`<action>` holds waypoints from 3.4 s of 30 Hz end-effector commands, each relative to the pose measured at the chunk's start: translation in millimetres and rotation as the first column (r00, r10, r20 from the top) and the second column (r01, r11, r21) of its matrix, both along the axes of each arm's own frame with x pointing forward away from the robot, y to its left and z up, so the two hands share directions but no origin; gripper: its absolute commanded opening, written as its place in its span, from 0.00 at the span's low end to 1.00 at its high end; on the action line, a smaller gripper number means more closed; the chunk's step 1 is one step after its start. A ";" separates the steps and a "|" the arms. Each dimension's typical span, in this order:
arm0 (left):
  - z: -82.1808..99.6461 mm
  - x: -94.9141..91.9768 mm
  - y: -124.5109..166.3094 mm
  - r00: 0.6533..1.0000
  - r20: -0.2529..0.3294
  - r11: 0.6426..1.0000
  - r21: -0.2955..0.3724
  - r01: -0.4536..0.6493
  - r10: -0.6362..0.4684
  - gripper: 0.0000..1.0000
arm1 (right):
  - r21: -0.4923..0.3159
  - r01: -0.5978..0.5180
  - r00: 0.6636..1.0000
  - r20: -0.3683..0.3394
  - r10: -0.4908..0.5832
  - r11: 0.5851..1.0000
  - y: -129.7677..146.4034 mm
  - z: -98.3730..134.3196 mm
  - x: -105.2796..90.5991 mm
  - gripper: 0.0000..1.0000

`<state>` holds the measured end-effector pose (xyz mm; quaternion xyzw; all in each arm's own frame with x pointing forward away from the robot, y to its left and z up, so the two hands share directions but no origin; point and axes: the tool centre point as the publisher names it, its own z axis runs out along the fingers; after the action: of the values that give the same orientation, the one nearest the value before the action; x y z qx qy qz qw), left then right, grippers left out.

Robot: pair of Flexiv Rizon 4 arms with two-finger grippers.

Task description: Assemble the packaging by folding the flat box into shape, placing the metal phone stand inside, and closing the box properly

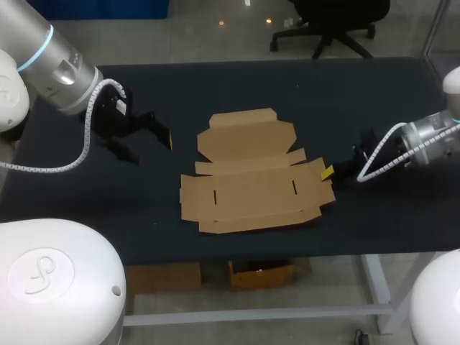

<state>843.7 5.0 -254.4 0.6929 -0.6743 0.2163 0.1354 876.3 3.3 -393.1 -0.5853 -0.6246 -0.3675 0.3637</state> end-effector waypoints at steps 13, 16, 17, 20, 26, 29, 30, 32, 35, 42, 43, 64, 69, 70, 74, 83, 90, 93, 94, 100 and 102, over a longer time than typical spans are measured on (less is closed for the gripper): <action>-0.2 1.3 -0.8 1.000 -0.006 1.000 0.009 -0.003 0.003 1.00 | 0.005 0.025 1.000 0.004 -0.025 1.000 1.5 -2.1 -0.1 0.00; -0.6 1.2 -0.5 1.000 -0.006 1.000 0.008 -0.002 0.002 1.00 | 0.004 0.027 1.000 0.005 -0.027 1.000 1.8 -2.7 -1.9 0.00; -1.1 1.0 -0.1 1.000 -0.007 1.000 0.007 -0.002 0.002 1.00 | 0.005 0.029 1.000 0.004 -0.029 1.000 2.0 -3.3 -2.5 0.00; -1.5 0.7 0.6 1.000 -0.008 1.000 0.008 -0.003 0.003 1.00 | 0.009 0.034 0.999 0.002 -0.034 0.999 2.4 -4.4 -3.5 0.00; -1.1 -0.3 2.2 1.000 -0.006 1.000 0.009 -0.004 0.004 1.00 | 0.013 0.031 1.000 -0.003 -0.031 0.999 3.9 -6.5 -2.1 0.00; -1.4 -0.4 2.9 1.000 -0.007 1.000 0.008 -0.005 0.005 1.00 | 0.017 0.028 1.000 -0.008 -0.028 0.999 3.8 -6.2 -1.1 0.42; -1.6 -0.4 3.1 1.000 -0.008 1.000 0.007 -0.006 0.006 1.00 | 0.016 0.028 1.000 -0.009 -0.028 0.999 3.7 -5.7 -1.0 0.64; -1.6 -0.3 3.3 1.000 -0.008 1.000 0.007 -0.008 0.008 1.00 | 0.017 0.029 0.999 -0.013 -0.029 0.999 2.0 -3.9 -1.4 1.00; -1.0 0.0 3.7 1.000 -0.007 1.000 0.006 -0.009 0.009 1.00 | 0.014 0.038 0.999 -0.010 -0.038 0.999 -2.9 1.1 -3.3 1.00; -0.7 1.8 1.6 1.000 -0.004 1.000 0.002 -0.005 0.005 1.00 | -0.012 0.051 0.999 -0.009 -0.051 0.999 -17.1 12.1 -7.2 1.00; -0.9 2.1 1.2 1.000 -0.004 1.000 0.001 -0.005 0.005 1.00 | -0.014 0.053 0.999 -0.009 -0.053 0.999 -19.7 13.7 -7.4 1.00; 0.2 4.9 -3.3 0.999 0.050 0.999 0.030 0.011 -0.012 0.00 | -0.156 0.021 0.994 0.114 -0.003 0.988 -56.9 68.8 17.6 0.00; -1.0 5.7 -7.1 0.993 0.107 0.998 0.052 0.046 -0.051 0.00 | -0.195 -0.022 0.986 0.157 0.053 0.981 -58.8 77.9 25.8 0.00; -1.5 6.2 -7.9 0.991 0.117 0.997 0.053 0.055 -0.061 0.00 | -0.202 -0.015 0.986 0.160 0.048 0.979 -58.9 78.5 27.5 0.00; -7.2 11.9 -12.6 0.985 0.143 0.993 0.082 0.083 -0.094 0.00 | -0.217 -0.022 0.983 0.172 0.060 0.976 -60.6 79.2 37.7 0.00; -13.7 23.5 -13.1 0.984 0.125 0.988 0.111 0.111 -0.124 0.00 | -0.261 -0.026 0.982 0.176 0.074 0.965 -60.8 79.6 47.8 0.00; -12.6 24.3 -13.5 0.984 0.119 0.987 0.107 0.117 -0.129 0.00 | -0.263 -0.027 0.981 0.177 0.076 0.964 -60.3 80.8 48.2 0.00; -12.6 24.3 -13.5 0.984 0.119 0.987 0.107 0.117 -0.129 0.00 | -0.263 -0.027 0.981 0.177 0.076 0.964 -60.3 80.8 48.2 0.00; -12.6 24.3 -13.5 0.984 0.119 0.987 0.107 0.117 -0.129 0.00 | -0.263 -0.027 0.981 0.177 0.076 0.964 -60.3 80.8 48.2 0.00; -12.6 24.3 -13.5 0.984 0.119 0.987 0.107 0.117 -0.129 0.00 | -0.263 -0.027 0.981 0.177 0.076 0.964 -60.3 80.8 48.2 0.00; -15.3 24.8 -22.1 0.980 0.151 0.985 0.133 0.111 -0.131 0.00 | -0.256 -0.040 0.977 0.192 0.091 0.966 -55.3 78.1 49.6 0.00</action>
<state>871.3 -7.9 -267.8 0.6366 -0.7363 0.2202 0.0643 924.9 -55.6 -312.6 -0.5692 -0.7173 -0.3282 0.2320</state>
